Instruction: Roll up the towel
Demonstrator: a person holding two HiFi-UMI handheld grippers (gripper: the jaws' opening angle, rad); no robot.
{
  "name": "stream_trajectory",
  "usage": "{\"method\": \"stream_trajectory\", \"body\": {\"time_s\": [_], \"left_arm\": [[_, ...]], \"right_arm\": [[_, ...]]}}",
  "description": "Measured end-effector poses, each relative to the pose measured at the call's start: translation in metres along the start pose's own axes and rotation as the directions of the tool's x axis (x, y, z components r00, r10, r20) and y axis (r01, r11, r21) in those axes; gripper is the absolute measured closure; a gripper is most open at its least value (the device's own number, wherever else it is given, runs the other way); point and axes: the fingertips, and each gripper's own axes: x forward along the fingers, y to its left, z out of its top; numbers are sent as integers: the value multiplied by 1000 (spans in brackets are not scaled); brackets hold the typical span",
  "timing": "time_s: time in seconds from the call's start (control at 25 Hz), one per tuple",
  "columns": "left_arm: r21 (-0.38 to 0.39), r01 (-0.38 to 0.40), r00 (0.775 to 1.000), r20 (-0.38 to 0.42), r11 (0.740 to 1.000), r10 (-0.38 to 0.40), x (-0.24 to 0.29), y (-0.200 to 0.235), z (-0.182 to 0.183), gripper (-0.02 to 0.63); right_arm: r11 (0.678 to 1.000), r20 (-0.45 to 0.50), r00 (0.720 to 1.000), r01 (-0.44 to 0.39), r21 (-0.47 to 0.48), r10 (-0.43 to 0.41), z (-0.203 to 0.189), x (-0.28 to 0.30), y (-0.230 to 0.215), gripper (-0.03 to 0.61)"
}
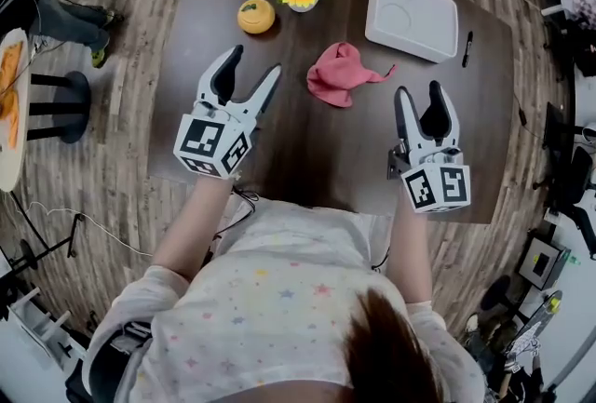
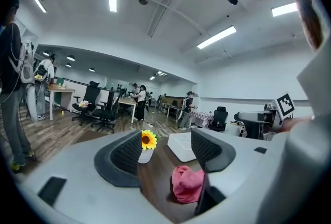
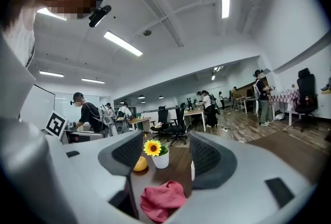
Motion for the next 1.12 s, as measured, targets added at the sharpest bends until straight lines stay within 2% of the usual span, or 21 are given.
{"method": "stream_trajectory", "body": {"time_s": [0.32,0.48,0.6,0.92,1.12], "left_arm": [[-27,-62,998,-22,998,62,9,1,-16,339],[-37,-99,995,-29,994,98,10,-6,-22,339],[-44,-122,992,-33,992,120,13,-13,-29,339],[-82,-150,987,-73,985,144,17,-20,-68,339],[-104,-165,982,-106,981,154,11,-22,-88,341]], "right_arm": [[998,-58,996,-64,22,65,-19,13,-9,319],[992,-132,983,-125,13,125,-42,15,-6,327],[987,-172,972,-157,44,163,-63,14,-7,331],[972,-319,918,-218,91,236,-140,16,-5,392],[963,-438,860,-259,70,262,-193,20,-4,430]]}}
